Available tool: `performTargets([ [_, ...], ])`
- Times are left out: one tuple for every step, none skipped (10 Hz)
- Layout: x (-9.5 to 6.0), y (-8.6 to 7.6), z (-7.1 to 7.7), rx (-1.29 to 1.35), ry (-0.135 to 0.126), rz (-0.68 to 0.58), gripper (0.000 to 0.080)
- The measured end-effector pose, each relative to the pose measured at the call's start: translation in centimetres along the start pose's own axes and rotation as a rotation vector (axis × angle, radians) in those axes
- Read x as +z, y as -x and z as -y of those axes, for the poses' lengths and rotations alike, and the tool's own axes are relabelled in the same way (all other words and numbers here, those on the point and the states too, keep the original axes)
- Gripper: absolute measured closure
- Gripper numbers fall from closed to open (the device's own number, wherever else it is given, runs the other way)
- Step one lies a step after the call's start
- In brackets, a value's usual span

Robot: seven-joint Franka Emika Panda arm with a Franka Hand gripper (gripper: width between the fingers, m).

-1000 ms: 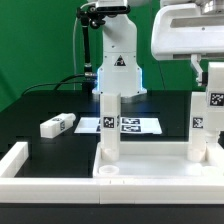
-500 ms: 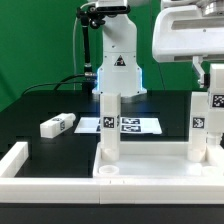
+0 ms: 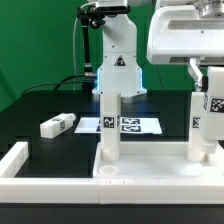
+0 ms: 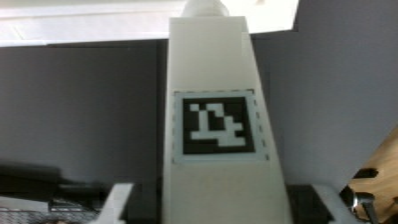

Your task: Assemble desk

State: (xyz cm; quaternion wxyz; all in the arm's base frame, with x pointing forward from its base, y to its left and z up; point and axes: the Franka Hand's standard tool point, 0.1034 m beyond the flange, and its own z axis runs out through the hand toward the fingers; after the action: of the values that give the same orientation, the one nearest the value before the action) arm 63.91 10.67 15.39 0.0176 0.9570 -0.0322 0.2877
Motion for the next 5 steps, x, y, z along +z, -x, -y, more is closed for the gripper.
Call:
performTargets([
  [0.2,0.2,0.0,0.001,0.003,0.004,0.0511],
  [0.7,0.8,0.0,0.005,0.007,0.012,0.0511],
  [1.2,1.2,0.0,0.015,0.011,0.02,0.0511],
  [1.5,1.5,0.0,0.019,0.014,0.026,0.0511],
  [1.9,1.8,0.0,0.023,0.017,0.031,0.0511],
])
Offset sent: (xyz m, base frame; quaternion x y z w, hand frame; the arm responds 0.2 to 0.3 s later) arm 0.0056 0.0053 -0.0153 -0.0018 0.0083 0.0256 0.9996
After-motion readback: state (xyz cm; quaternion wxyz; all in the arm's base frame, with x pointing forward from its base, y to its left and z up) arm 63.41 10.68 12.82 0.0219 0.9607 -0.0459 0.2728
